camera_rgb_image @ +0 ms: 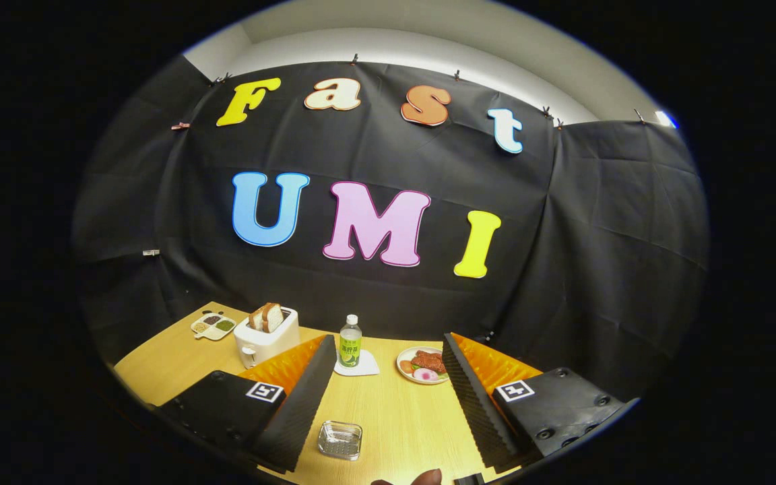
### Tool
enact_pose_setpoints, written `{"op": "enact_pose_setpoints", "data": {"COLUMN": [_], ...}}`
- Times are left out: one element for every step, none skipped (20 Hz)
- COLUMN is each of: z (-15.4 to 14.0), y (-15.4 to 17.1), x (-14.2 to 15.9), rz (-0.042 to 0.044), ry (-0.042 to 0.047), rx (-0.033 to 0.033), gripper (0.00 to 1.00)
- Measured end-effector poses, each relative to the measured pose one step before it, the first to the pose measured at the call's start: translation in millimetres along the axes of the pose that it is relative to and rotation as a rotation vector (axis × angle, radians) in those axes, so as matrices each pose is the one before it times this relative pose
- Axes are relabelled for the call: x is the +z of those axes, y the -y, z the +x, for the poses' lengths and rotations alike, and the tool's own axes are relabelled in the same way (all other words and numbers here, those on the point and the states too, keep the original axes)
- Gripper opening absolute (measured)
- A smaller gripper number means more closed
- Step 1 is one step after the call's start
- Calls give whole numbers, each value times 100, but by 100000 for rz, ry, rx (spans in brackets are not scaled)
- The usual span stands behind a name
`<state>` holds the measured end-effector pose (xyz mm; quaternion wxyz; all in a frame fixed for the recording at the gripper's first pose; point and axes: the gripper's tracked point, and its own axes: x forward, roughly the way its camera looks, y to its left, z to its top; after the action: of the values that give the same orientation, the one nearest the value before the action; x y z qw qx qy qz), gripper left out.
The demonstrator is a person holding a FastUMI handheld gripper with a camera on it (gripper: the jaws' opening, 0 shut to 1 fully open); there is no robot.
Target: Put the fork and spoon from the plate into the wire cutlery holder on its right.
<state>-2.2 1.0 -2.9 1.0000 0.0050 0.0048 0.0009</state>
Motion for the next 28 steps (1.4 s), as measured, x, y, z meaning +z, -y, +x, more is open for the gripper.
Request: {"op": "enact_pose_setpoints", "data": {"z": [-29,-79,-19,-112,-137,-57,-109,-46,-33,21,32,119,136,160,264,296,416,531,578,617,814,912,828,962,1031,1233,1330,1074], "y": [-179,-410,-386,-736,-895,-1026,-686,-481,-880,-1042,-1196,-1318,-1111,-1028,-1083,-1333,-1374,-1351,-1273,-1108,-1116,-1039,-887,-785,-499,-328,-218,-128], "x": [52,-153,-24,-133,-293,-312,-179,-163,-506,-754,-659,-614,-963,-1199,-1482,-1463,-1467,-1517,-1663,-1683,-1374,-1166,-1082,-727,-922,-798,-780,-400], "rz": [-262,-104,214,511,653,-77,-708,-878,-839,-589,-157,-578,-870,-1017,-736,-415,-12,38,186,310,799,1418,2125,2655,2788,2740,1986,1689], "ry": [-133,-302,-395,-881,-1503,-1716,-940,-1347,-2354,-2983,-2760,-3014,-3356,-4056,-5014,-5391,-5255,-5417,-5275,-5654,-4976,-4314,-3593,-2841,-3046,-3113,-2856,-2405], "rx": [305,895,1060,1803,2251,2408,1088,914,1439,1634,2597,2652,1986,2171,2148,3053,3254,3268,2914,2728,3047,2881,2127,1937,1095,824,161,-181], "gripper": [98,98,98,98,98,98,98,98,98,98,98,98,98,98,98,99,99,97,97,96,96,95,94,94,94,92,92,88]}}
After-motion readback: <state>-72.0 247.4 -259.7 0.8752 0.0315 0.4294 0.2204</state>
